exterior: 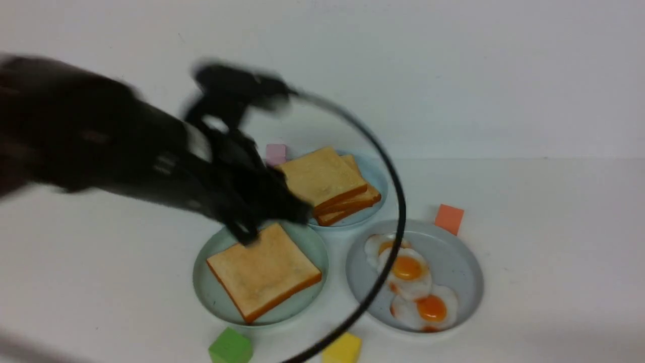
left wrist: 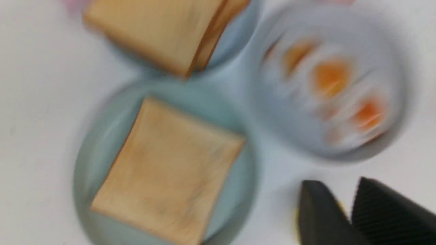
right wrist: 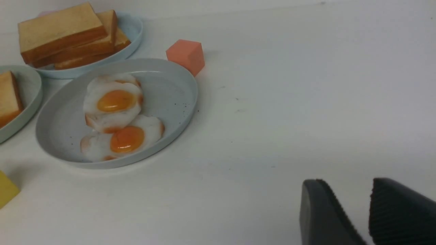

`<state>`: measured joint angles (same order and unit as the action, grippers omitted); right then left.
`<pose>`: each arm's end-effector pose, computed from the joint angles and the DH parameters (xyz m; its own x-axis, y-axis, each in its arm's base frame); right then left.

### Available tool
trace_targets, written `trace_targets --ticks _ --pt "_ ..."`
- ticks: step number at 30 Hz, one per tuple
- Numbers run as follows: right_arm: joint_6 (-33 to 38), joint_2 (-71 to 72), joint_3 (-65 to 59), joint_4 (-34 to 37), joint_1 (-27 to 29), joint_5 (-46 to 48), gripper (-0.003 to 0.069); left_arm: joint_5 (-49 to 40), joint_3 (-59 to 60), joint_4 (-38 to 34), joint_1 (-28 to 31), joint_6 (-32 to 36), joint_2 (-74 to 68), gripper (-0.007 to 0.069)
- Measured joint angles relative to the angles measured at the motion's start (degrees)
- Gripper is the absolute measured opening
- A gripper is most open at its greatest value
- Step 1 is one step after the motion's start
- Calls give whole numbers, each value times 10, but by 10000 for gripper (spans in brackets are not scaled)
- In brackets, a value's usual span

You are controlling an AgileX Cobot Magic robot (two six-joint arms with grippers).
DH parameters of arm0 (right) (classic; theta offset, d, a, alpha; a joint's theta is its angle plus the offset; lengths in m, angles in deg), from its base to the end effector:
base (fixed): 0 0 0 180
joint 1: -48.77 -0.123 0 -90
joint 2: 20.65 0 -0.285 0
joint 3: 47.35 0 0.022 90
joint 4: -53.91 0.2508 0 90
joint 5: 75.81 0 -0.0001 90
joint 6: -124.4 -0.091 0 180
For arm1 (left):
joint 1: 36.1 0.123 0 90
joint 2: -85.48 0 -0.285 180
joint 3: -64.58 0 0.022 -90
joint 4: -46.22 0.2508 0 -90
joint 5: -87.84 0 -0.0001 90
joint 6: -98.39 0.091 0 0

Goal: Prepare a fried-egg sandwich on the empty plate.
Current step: Use the right arm to grab a fried egg

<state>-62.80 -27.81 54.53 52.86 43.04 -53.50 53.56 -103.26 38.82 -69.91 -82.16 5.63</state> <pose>0.0519 0.0046 0.1735 -0.3090 0.0780 -0.9479 -0.0601 0.9930 0.1013 0.2244 -0.1582 0.3632 -0.5560 0.2328 -0.7979 0.5427 0.8288 -0.1364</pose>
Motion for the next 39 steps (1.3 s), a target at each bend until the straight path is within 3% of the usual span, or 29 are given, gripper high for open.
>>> trace_targets --ticks 2,7,13,18,20,21,23,26,29,33,35,36,38,39 --pt "0 0 0 -3 0 0 241 0 1 -23 0 21 70 -14" --pt "-7 0 -2 -4 0 -14 241 2 48 -77 0 44 201 -13" --pt "-91 0 -6 118 0 -126 241 13 184 -129 0 58 332 -13" --pt "-130 0 5 205 -1 -186 227 95 313 -198 0 59 401 -13" --pt "-127 -24 77 212 -13 -90 184 123 339 -224 0 60 411 -13" --pt "-127 -29 86 212 -14 -90 178 125 341 -224 0 60 412 -13" --pt "-99 -91 175 201 -27 40 124 140 348 -232 0 60 413 -13" --pt "-21 -275 353 159 -48 287 21 153 349 -238 0 82 410 -13" --pt "20 -410 447 133 -50 391 3 150 349 -238 0 118 408 -13" --pt "56 -577 548 119 -70 447 3 139 349 -238 0 156 407 -13" --pt "54 -669 600 106 -128 446 5 134 349 -238 0 161 407 -13" --pt "53 -669 605 104 -128 446 5 134 349 -238 0 161 407 -13" --pt "25 -775 672 50 -223 430 8 122 349 -239 0 165 407 -13" --pt "20 -783 677 38 -230 429 8 121 349 -239 0 165 407 -13"
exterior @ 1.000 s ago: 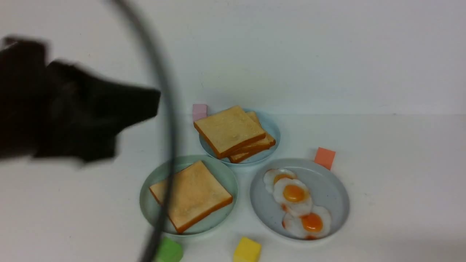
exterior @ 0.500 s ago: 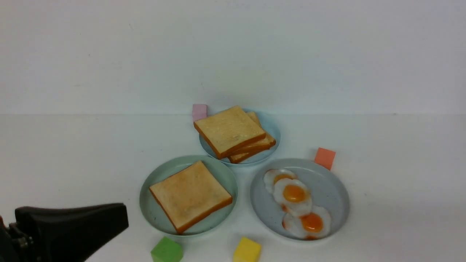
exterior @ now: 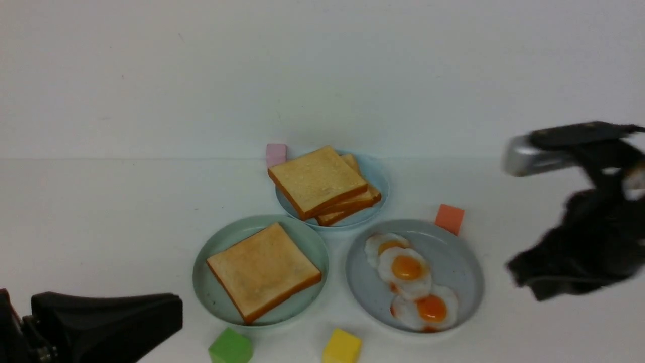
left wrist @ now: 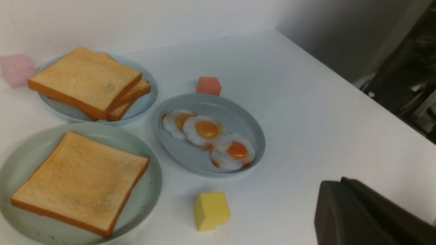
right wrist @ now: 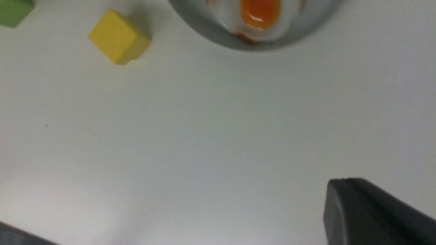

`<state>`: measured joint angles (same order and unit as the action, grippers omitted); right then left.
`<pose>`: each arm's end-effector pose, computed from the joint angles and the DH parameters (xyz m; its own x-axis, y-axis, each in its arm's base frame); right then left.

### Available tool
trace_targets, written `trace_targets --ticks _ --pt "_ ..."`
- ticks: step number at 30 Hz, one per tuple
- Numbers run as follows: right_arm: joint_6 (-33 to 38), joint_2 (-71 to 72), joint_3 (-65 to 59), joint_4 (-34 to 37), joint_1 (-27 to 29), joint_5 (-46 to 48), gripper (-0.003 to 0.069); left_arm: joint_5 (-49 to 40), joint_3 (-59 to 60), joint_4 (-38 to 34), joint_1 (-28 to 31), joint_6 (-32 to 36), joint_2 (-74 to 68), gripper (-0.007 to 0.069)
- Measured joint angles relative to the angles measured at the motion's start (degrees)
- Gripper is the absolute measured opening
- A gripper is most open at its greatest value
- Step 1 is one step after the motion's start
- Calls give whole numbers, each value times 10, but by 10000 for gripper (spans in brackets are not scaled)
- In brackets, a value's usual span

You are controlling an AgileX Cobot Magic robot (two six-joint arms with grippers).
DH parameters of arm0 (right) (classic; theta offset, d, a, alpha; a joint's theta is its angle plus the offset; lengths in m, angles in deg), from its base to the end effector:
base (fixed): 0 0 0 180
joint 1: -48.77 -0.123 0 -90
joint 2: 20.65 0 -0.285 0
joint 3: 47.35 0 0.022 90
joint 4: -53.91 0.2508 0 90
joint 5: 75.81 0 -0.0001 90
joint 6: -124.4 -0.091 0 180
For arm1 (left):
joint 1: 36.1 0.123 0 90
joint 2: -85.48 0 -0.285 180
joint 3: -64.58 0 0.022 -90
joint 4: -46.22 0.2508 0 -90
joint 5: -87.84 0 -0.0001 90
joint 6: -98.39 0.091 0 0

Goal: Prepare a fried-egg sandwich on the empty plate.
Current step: Use the right arm to grab a fried egg

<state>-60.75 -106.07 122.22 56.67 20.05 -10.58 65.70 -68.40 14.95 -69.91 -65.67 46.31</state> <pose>0.2247 0.1277 0.3174 -0.8786 -0.3562 -0.3182 -0.3984 0.9140 0.0768 0.0847 -0.0782 0.3179 -0.3772 -0.0213 -0.9259 0.6322 0.7247 -0.2742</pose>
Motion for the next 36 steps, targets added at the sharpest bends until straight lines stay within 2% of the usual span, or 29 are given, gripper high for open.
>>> trace_targets --ticks 1,2,5,7,8,13,16,17,19,22,24,30,36 --pt "-19 -69 46 -50 -54 -3 15 -8 0 0 0 5 0 -13" --pt "-30 -100 66 -82 -74 -2 20 -10 0 0 0 8 0 -13" --pt "-47 -201 136 -155 -120 10 55 -13 0 0 0 24 0 -13" --pt "-48 -255 172 -174 -129 17 90 -15 0 0 0 31 0 -13" --pt "-48 -260 179 -175 -129 18 98 -15 0 0 0 31 0 -13" --pt "-49 -344 243 -172 -120 20 241 -27 0 0 0 40 0 -13" --pt "-50 -394 268 -137 -105 22 401 -32 0 0 0 45 0 -13" --pt "-50 -396 269 -134 -105 22 411 -32 0 0 0 45 0 -13" --pt "-50 -424 271 -132 -101 21 527 -32 0 1 0 45 0 -13" --pt "-50 -435 271 -138 -101 17 618 -32 0 1 0 47 0 -13" --pt "-50 -432 271 -140 -101 17 645 -32 0 1 0 47 0 -13" --pt "-50 -413 271 -139 -88 18 637 -32 0 6 0 47 0 -13" --pt "-37 -440 271 -83 -38 -8 614 -31 0 14 0 47 0 -13"
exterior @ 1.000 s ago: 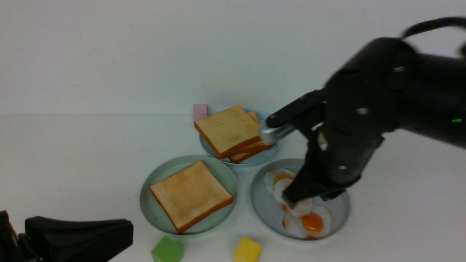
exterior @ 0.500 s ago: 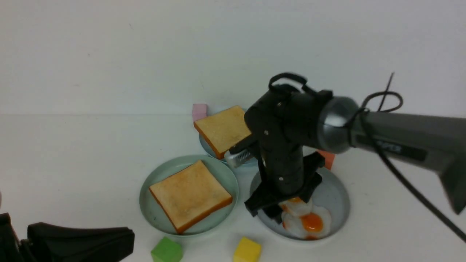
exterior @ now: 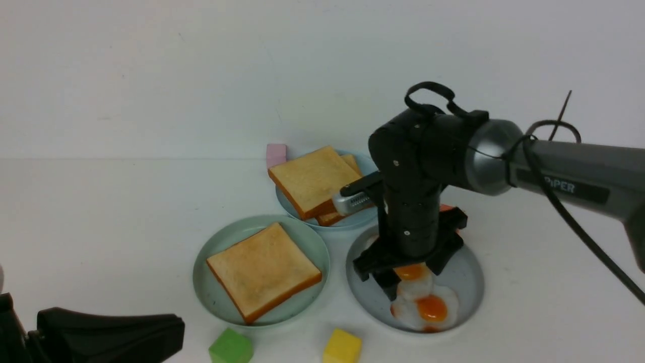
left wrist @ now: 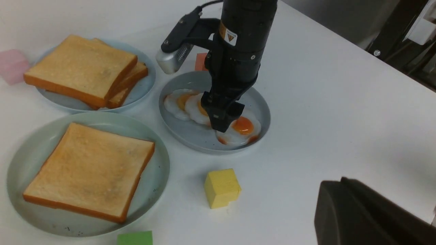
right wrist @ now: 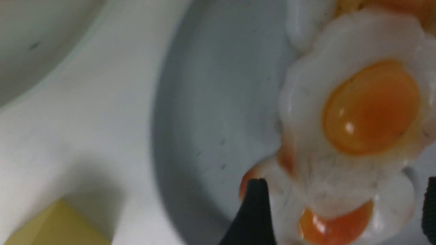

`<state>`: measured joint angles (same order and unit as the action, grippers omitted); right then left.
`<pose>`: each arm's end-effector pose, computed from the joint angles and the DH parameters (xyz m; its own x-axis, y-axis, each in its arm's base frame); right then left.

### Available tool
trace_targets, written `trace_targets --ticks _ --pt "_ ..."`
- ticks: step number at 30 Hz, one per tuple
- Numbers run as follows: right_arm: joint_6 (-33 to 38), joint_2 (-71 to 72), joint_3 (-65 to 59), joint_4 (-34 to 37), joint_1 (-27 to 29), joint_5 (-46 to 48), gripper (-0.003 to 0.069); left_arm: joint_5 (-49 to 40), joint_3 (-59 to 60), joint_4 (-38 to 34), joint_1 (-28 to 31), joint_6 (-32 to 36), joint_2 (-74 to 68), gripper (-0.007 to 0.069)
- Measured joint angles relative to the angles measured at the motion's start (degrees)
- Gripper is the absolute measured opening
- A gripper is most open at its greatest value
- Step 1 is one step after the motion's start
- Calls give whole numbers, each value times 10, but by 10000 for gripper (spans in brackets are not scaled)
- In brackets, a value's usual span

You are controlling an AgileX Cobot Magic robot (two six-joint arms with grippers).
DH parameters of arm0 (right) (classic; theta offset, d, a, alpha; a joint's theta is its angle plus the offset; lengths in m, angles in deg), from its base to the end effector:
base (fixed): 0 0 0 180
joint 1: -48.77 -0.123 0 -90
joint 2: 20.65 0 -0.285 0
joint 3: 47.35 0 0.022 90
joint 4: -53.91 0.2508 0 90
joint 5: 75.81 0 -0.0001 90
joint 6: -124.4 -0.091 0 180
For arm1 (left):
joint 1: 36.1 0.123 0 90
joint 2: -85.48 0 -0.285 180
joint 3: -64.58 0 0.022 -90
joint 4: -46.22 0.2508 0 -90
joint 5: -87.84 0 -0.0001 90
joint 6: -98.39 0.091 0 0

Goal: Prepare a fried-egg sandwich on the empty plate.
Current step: Use the right arm to grab a fried egg

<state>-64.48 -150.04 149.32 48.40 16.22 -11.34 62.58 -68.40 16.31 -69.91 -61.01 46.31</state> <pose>0.3627 0.2221 0.1761 -0.8967 -0.4386 -0.0603 -0.4336 0.8975 -0.0802 0.0824 -0.0785 0.3134 -0.3461 0.0908 -0.9338 0.6748 0.7156 -0.1805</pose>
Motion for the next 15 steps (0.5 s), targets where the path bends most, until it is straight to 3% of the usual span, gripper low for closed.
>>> trace_targets --ticks 15 --pt "8 -25 2 28 12 -19 595 0 0 1 0 0 0 -13"
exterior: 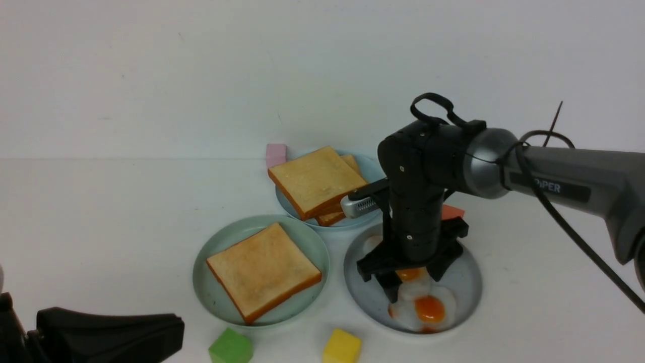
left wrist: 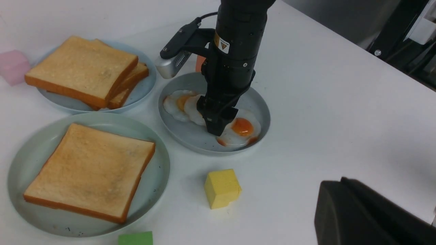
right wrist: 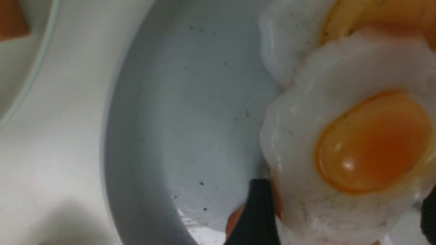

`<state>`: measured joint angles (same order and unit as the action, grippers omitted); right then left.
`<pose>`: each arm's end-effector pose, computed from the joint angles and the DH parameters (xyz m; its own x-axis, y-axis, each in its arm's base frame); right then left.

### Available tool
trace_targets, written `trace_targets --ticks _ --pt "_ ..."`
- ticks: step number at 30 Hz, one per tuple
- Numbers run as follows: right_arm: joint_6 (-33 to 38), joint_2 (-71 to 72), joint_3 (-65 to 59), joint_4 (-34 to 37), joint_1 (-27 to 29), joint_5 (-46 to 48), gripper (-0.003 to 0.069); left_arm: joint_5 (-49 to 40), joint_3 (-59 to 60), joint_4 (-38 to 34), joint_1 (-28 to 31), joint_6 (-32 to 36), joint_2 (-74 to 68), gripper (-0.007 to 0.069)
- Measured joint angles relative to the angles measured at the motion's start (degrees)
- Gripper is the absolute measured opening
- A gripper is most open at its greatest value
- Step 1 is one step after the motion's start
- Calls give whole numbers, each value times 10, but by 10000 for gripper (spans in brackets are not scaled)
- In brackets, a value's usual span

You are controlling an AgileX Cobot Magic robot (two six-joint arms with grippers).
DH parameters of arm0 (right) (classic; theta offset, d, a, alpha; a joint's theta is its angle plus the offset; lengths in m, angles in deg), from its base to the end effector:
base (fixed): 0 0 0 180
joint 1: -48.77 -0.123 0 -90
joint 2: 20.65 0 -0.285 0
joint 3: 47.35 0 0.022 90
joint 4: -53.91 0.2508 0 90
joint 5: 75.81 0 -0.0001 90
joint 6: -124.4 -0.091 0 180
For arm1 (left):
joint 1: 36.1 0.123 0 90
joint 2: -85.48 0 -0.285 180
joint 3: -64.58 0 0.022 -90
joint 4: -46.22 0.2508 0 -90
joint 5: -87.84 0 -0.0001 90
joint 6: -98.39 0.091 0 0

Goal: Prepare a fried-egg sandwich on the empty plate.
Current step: Use the right arm to grab a fried egg, then use the right arm to place the fried egg on the slice of bread in the middle

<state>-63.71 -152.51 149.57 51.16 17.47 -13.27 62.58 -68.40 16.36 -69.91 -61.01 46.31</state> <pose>0.3701 0.2205 0.1586 -0.9092 -0.4135 -0.0492 -0.4121 0.9104 -0.0369 0.0824 -0.0785 0.3134 -0.3457 0.0915 -0.9339 0.6748 0.7158 -0.1797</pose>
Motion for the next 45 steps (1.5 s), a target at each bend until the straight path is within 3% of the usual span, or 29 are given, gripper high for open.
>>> trace_targets --ticks 7,38,45 --pt "21 -3 4 22 4 0 557 0 0 0 0 0 0 -13" --pt "54 65 4 28 0 47 548 -2 0 0 0 0 0 -11" --pt "69 116 4 52 -51 8 548 16 0 22 0 -1 0 -10"
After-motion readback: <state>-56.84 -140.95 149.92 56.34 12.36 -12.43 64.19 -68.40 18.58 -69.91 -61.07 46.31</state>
